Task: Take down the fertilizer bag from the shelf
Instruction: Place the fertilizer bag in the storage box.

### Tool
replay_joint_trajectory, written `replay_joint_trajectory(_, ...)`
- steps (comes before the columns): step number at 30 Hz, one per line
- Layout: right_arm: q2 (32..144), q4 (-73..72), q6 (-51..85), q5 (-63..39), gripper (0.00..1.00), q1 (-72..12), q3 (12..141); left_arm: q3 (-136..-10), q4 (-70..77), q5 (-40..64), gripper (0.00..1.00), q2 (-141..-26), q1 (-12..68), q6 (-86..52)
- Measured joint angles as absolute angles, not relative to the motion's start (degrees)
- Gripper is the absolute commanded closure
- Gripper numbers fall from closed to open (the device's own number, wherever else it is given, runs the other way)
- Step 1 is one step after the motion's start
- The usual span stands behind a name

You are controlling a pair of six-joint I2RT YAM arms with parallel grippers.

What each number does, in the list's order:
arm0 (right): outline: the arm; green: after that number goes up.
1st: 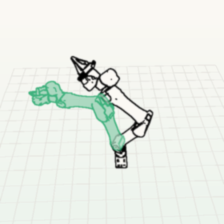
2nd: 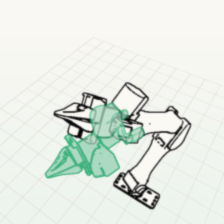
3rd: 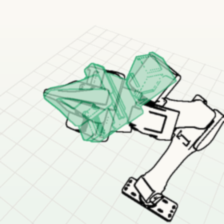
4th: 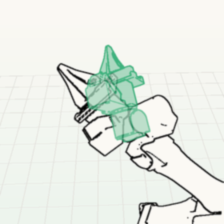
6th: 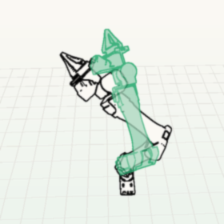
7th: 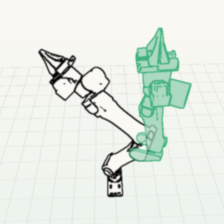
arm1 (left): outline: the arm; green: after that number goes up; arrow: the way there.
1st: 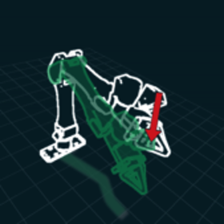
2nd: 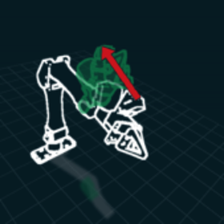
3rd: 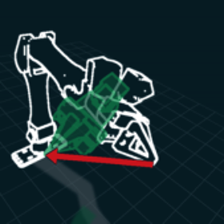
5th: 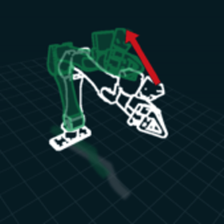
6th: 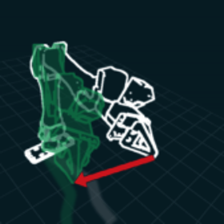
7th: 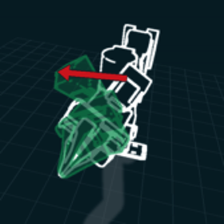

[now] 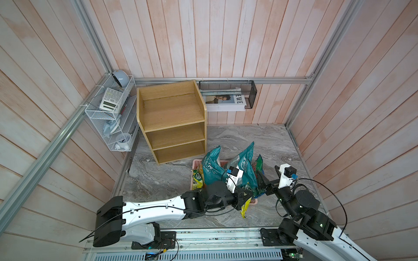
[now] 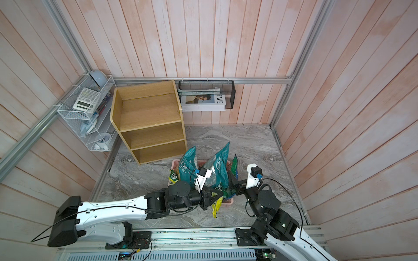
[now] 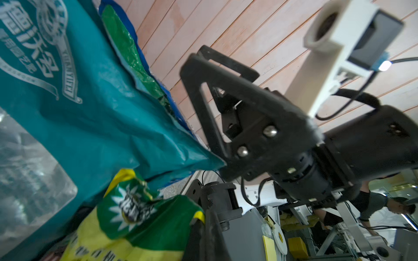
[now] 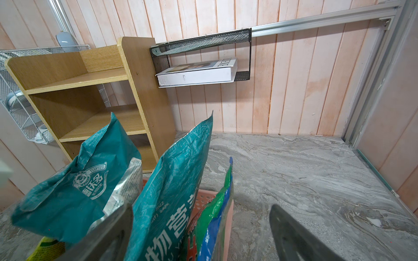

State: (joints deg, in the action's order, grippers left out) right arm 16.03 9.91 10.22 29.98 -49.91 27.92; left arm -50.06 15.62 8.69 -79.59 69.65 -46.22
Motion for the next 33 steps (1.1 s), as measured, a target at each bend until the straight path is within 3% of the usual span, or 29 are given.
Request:
replay_joint_trajectory(8, 16.03, 9.91, 10.22, 29.98, 0.02, -49.91, 27.83, -50.04, 16.25, 18.83, 1.00, -84.05, 67.53, -40.75)
replay_joint_trajectory(21, 16.03, 9.89, 10.20, 30.00, 0.02, -49.91, 27.83, -49.76, 5.26, -1.06, 1.00, -76.53, 65.08, -39.48)
replay_joint_trajectory(33, 16.01, 9.89, 10.20, 29.98, 0.02, -49.91, 27.83, -51.03, -3.07, -21.15, 1.00, -74.43, 68.58, -42.68)
